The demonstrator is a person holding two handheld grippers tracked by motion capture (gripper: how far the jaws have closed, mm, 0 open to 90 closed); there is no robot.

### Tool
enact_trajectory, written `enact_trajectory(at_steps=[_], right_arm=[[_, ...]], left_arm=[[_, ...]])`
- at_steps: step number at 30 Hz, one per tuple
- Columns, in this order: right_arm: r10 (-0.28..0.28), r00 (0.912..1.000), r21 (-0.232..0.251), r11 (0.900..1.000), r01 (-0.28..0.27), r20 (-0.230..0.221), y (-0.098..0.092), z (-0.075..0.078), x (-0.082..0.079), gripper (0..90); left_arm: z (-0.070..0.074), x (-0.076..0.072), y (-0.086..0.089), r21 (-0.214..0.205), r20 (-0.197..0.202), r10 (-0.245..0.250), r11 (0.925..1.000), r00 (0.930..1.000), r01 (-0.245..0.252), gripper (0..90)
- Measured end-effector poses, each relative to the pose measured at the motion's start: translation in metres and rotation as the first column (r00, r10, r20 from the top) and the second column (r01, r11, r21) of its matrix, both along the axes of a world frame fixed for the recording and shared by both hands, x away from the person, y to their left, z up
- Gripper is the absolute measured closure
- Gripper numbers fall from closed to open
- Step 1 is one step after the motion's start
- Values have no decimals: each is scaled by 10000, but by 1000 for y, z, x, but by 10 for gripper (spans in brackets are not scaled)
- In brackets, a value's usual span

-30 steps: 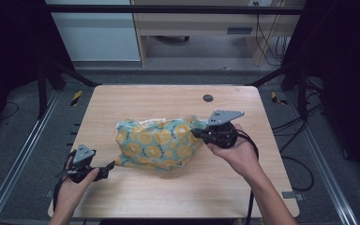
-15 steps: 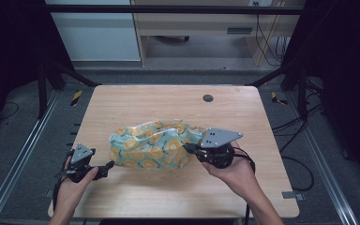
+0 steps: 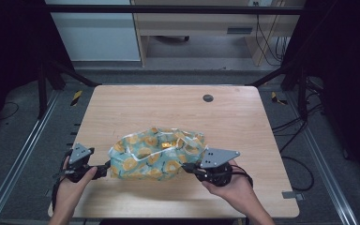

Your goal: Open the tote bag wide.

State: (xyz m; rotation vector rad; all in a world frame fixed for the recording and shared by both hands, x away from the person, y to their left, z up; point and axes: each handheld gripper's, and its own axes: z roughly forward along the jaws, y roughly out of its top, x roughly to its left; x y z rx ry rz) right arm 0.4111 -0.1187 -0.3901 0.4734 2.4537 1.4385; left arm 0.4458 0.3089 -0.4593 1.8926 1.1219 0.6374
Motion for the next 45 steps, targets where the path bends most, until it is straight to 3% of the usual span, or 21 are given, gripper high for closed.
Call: enact_trajectory(at_steps=[5, 9, 10, 14, 18, 23, 26, 27, 28, 29, 33, 37, 41, 43, 44, 45], right_arm=[[199, 9992, -172, 9996, -205, -359, 2, -18, -4, 898], [298, 9981, -244, 9992, -311, -547, 3, -29, -6, 898], [298, 9981, -244, 9992, -311, -547, 3, -29, -6, 898], [433, 9965, -288, 9986, -454, -719, 6, -40, -7, 898], [360, 9952, -365, 9986, -394, -912, 6, -51, -8, 897], [196, 9945, -433, 9988, -241, -1030, 1, -55, -6, 891], [150, 9941, -408, 9990, -195, -1072, -1, -56, -6, 890], [72, 9941, -361, 9993, -112, -1083, -3, -58, -5, 889], [72, 9941, -361, 9993, -112, -1083, -3, -58, -5, 889], [70, 9941, -346, 9993, -109, -1087, -4, -59, -4, 887], [19, 9934, -363, 9993, -61, -1150, -4, -62, -5, 882], [-83, 9923, -406, 9992, 33, -1235, -6, -65, -4, 878], [-260, 9909, -455, 9988, 201, -1322, -8, -67, -4, 875], [-436, 9911, -605, 9975, 362, -1257, -7, -67, -4, 871], [-547, 9906, -635, 9969, 470, -1252, -7, -68, -4, 871], [-683, 9897, -734, 9955, 594, -1256, -7, -69, -2, 871]], left_arm=[[11, -3, 1, -248, 270, 55, 9997, 9996, -48, 123], [33, -3, -10, -352, 575, -436, 9983, 9974, 457, 144], [33, -3, -10, -352, 575, -436, 9983, 9974, 457, 151], [59, -1, -32, -451, 846, -1150, 9919, 9898, 1191, 159], [70, 10, -63, -124, 688, -2030, 9788, 9768, 2043, 159], [67, 30, -88, 179, 229, -2480, 9687, 9685, 2476, 195], [64, 37, -98, 187, -84, -2613, 9651, 9652, 2614, 300], [60, 44, -106, 350, -488, -2662, 9628, 9627, 2680, 368], [60, 44, -106, 350, -488, -2662, 9628, 9627, 2680, 406], [55, 50, -111, 500, -831, -2710, 9600, 9590, 2756, 469], [50, 52, -115, 538, -991, -2832, 9557, 9539, 2894, 734], [52, 41, -113, 240, -605, -2895, 9563, 9552, 2914, 876], [60, 15, -106, -175, 76, -3002, 9537, 9538, 3003, 890], [61, -3, -101, -383, 339, -3204, 9461, 9467, 3216, 892], [60, -10, -99, -446, 310, -3406, 9387, 9397, 3417, 892], [54, -22, -98, -636, 35, -3822, 9221, 9241, 3816, 892]])
